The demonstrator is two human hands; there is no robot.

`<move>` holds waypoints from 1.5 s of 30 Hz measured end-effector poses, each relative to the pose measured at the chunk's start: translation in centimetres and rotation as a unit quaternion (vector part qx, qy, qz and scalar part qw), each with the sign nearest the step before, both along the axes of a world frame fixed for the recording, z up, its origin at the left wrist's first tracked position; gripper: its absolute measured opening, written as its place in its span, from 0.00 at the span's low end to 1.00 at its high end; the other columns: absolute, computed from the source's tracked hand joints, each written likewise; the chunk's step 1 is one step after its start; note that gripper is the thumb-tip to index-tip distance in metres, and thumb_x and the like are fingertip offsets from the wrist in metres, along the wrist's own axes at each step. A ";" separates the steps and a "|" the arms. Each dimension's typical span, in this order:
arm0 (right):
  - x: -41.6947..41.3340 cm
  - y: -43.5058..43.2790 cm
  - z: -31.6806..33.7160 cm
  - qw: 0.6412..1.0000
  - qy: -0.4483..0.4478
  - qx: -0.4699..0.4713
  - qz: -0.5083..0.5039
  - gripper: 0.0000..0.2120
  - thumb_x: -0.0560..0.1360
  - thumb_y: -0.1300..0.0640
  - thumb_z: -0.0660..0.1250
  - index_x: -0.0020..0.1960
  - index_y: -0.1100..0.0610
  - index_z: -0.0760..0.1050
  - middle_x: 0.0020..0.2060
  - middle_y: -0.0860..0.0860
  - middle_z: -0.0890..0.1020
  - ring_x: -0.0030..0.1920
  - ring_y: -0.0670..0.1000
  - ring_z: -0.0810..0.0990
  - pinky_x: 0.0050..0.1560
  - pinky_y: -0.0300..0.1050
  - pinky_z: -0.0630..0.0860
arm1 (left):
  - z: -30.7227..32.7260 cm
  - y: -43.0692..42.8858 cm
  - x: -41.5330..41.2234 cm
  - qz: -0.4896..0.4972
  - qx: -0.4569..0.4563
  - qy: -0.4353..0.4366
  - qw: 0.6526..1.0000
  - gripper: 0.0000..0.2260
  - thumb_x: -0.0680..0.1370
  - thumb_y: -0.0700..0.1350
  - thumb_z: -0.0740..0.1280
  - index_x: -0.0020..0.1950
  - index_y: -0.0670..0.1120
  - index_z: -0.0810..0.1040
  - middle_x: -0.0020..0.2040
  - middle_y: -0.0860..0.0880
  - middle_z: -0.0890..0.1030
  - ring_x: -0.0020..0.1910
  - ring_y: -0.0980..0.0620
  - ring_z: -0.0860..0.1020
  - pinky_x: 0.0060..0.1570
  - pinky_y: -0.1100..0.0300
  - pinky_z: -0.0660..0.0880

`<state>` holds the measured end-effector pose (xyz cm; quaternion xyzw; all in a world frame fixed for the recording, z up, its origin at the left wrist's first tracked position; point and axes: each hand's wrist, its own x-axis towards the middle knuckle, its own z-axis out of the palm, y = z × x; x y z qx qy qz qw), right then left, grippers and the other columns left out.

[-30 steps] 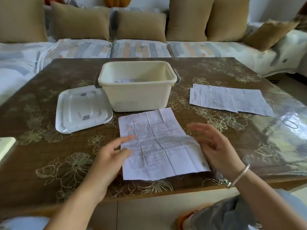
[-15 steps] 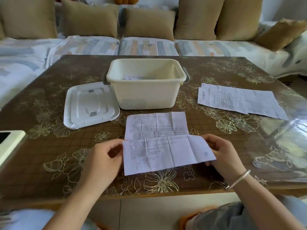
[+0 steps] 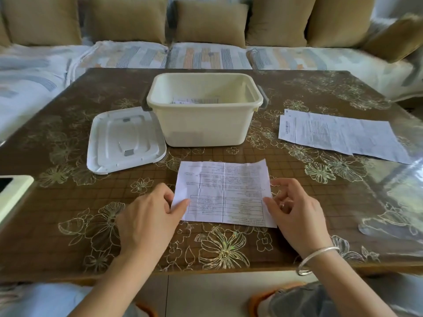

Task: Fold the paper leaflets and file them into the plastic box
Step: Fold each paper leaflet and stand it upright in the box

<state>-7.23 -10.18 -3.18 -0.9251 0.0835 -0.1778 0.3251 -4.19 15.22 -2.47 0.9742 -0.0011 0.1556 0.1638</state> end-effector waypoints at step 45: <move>1.2 1.3 1.2 0.989 0.036 -0.095 0.111 0.07 0.73 0.42 0.66 0.42 0.45 0.76 0.33 0.41 0.79 0.31 0.41 0.76 0.26 0.36 0.68 | 0.7 0.3 2.8 -0.173 -0.094 0.049 0.979 0.20 0.71 0.56 0.74 0.61 0.55 0.75 0.49 0.58 0.82 0.47 0.54 0.80 0.41 0.60 0.74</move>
